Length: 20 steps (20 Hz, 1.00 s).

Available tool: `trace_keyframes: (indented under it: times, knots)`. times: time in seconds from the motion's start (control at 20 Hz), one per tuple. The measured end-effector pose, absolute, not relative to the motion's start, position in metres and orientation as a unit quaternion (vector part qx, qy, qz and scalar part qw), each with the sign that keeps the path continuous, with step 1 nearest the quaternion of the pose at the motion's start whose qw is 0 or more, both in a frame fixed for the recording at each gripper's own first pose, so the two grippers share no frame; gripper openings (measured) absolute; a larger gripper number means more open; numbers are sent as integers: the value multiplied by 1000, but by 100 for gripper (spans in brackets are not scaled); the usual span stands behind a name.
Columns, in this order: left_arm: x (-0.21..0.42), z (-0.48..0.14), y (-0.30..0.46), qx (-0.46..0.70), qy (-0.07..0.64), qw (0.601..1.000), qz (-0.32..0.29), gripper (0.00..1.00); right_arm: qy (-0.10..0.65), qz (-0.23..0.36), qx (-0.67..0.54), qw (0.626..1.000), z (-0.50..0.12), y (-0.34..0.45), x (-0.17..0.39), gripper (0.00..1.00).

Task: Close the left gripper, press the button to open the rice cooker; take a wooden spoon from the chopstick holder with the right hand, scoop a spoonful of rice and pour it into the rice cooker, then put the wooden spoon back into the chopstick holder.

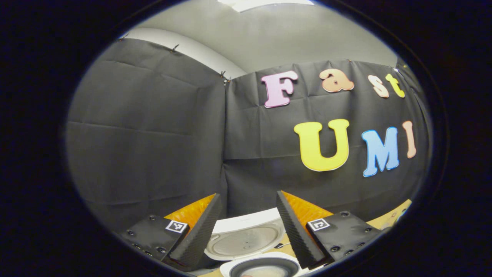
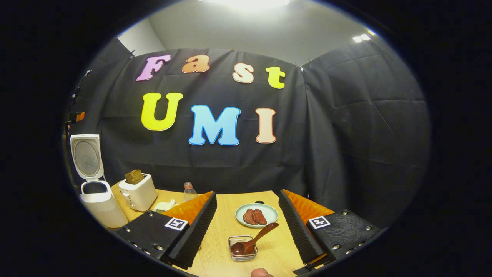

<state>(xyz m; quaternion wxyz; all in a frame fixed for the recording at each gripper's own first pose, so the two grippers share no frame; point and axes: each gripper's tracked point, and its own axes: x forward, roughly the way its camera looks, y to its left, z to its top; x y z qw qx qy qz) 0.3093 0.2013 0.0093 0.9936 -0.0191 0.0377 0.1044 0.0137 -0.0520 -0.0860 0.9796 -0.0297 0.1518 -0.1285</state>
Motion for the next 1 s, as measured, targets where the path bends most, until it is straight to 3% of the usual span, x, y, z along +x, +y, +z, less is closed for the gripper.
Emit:
trace_keyframes:
  times: [0.45, 0.8, 0.85, 0.95, 1.0]
  knots:
    - [397, -81, 232, -20, 136, 983, 121, 98, 172, -145, -28, 974, -103, -40, 10, 98]
    - [391, -90, 232, -57, 147, 980, 125, 96, 172, -121, -43, 977, -105, -29, 17, 98]
    - [389, -90, 231, -58, 146, 980, 125, 92, 170, -118, -41, 977, -103, -30, 18, 98]
    - [379, -88, 222, -58, 147, 980, 125, 96, 166, -110, -35, 979, -100, -32, 22, 98]
    - [373, -87, 216, -57, 147, 980, 125, 92, 164, -106, -33, 980, -99, -34, 23, 98]
